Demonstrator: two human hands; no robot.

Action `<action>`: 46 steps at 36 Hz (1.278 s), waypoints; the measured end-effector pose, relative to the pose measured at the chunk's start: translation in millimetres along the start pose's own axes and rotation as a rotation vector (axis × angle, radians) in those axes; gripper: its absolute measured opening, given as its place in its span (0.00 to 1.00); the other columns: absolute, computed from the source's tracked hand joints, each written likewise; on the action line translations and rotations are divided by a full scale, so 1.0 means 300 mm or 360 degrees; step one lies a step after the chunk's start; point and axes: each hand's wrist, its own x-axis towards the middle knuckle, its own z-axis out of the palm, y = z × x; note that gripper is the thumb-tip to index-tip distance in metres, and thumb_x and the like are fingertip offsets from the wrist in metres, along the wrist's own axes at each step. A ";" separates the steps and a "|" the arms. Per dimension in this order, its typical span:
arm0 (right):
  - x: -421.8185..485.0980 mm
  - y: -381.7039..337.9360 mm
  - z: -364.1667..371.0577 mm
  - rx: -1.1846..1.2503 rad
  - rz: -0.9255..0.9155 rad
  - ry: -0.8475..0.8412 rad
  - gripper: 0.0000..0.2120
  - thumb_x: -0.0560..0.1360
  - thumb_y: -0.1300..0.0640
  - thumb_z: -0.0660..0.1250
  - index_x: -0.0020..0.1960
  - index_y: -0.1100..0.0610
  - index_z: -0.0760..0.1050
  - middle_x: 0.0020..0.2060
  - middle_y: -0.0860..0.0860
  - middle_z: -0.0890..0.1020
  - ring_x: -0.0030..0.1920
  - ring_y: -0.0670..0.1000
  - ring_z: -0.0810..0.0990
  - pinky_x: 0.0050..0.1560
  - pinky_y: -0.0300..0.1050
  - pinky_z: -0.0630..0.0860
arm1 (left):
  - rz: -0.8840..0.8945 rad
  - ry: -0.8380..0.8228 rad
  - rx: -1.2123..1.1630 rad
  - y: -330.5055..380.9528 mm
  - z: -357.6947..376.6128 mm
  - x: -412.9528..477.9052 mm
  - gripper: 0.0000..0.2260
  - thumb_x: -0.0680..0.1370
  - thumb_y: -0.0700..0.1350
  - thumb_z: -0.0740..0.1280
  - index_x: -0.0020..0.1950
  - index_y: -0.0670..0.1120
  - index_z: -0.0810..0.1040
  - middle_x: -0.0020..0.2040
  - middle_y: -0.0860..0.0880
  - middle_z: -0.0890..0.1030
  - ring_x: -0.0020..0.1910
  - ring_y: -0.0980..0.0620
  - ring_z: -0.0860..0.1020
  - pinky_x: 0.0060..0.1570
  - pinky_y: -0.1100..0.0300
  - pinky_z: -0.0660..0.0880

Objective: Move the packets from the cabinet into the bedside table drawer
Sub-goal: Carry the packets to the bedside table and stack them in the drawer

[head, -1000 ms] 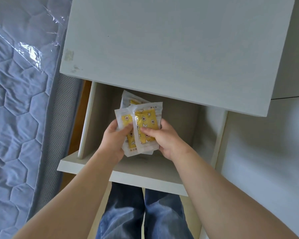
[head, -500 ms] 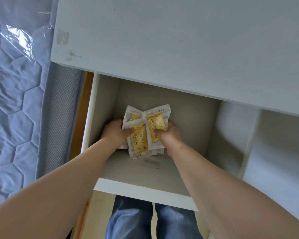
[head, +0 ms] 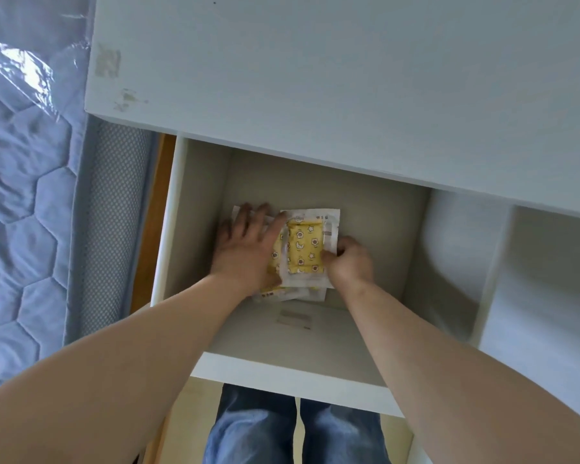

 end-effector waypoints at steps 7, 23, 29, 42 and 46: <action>-0.001 0.048 -0.031 0.0433 -0.0037 0.0125 0.04 0.77 0.66 0.59 0.48 0.58 0.68 0.41 0.50 0.75 0.45 0.52 0.74 0.37 0.39 0.68 | -0.0002 0.0102 -0.0008 -0.026 0.018 0.014 0.44 0.70 0.56 0.72 0.77 0.56 0.46 0.77 0.51 0.47 0.75 0.44 0.46 0.70 0.46 0.55; -0.055 0.015 -0.044 0.1296 -0.0058 0.0210 0.08 0.75 0.67 0.65 0.51 0.57 0.76 0.42 0.49 0.81 0.41 0.47 0.81 0.40 0.37 0.80 | 0.0000 0.0140 0.0396 -0.035 -0.034 0.008 0.34 0.77 0.49 0.63 0.77 0.58 0.47 0.66 0.44 0.66 0.66 0.42 0.64 0.71 0.49 0.54; -0.071 -0.009 -0.051 0.1390 0.0000 -0.0234 0.07 0.74 0.65 0.67 0.49 0.54 0.76 0.48 0.53 0.83 0.46 0.50 0.83 0.46 0.46 0.80 | -0.0164 -0.0125 -0.0431 -0.055 -0.071 0.024 0.40 0.72 0.41 0.69 0.76 0.57 0.49 0.75 0.48 0.54 0.73 0.41 0.54 0.69 0.50 0.60; -0.052 -0.068 0.124 0.0425 0.0149 -0.0021 0.05 0.76 0.62 0.64 0.48 0.55 0.77 0.45 0.52 0.81 0.45 0.52 0.78 0.43 0.39 0.71 | 0.0008 0.0140 -0.0804 -0.074 -0.067 0.041 0.22 0.81 0.40 0.56 0.75 0.48 0.60 0.74 0.47 0.63 0.73 0.47 0.59 0.70 0.55 0.59; -0.055 -0.065 0.119 0.0176 0.0000 -0.0190 0.07 0.76 0.62 0.62 0.44 0.53 0.76 0.39 0.49 0.79 0.41 0.49 0.75 0.39 0.36 0.69 | 0.0062 -0.0013 -0.0513 -0.066 -0.053 0.047 0.25 0.81 0.51 0.57 0.77 0.51 0.54 0.77 0.53 0.54 0.76 0.47 0.48 0.72 0.49 0.53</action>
